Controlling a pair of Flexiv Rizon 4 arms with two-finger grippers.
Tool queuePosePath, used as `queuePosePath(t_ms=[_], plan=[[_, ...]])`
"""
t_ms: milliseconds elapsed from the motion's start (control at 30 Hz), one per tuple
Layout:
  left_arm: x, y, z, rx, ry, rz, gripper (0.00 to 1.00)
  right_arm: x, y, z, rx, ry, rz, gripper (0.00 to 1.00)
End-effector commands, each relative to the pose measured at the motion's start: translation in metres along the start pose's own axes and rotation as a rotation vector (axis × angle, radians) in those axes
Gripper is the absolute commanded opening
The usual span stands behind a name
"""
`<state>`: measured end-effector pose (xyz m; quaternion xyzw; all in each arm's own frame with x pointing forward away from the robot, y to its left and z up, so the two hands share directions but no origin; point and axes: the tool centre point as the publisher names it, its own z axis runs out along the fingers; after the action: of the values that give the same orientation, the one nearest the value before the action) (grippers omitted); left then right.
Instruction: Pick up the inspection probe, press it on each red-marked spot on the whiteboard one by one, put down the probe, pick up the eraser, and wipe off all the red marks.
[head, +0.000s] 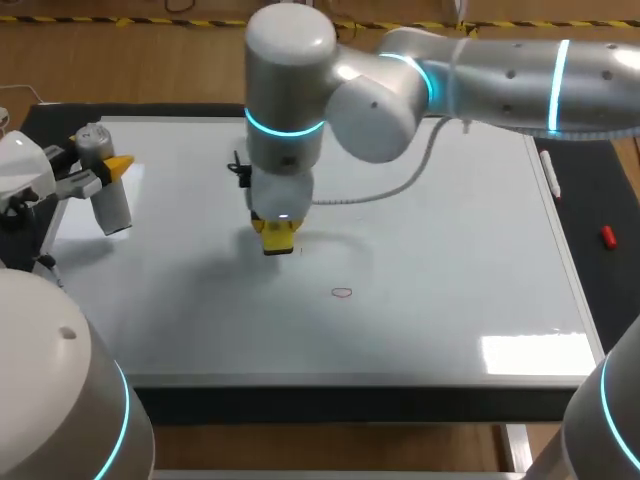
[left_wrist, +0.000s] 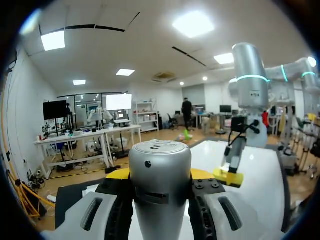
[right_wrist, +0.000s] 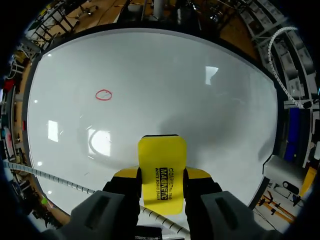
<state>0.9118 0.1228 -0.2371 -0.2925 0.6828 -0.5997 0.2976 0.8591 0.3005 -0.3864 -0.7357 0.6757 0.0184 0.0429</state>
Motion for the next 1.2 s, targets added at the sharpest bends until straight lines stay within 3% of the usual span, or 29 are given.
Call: queuePosePath(t_ms=[33,533,1200], plan=[[0.000,-0.001,0.000,0.000,-0.002,0.000,0.00,-0.017,-0.006,0.011,-0.010,0.040,-0.004,0.00],[0.000,-0.001,0.000,0.000,-0.002,0.000,0.00,-0.037,-0.007,0.028,-0.029,0.012,-0.043,0.00],[0.000,-0.001,0.000,0.000,-0.002,0.000,0.00,-0.026,-0.003,0.037,-0.039,0.019,-0.048,0.00]])
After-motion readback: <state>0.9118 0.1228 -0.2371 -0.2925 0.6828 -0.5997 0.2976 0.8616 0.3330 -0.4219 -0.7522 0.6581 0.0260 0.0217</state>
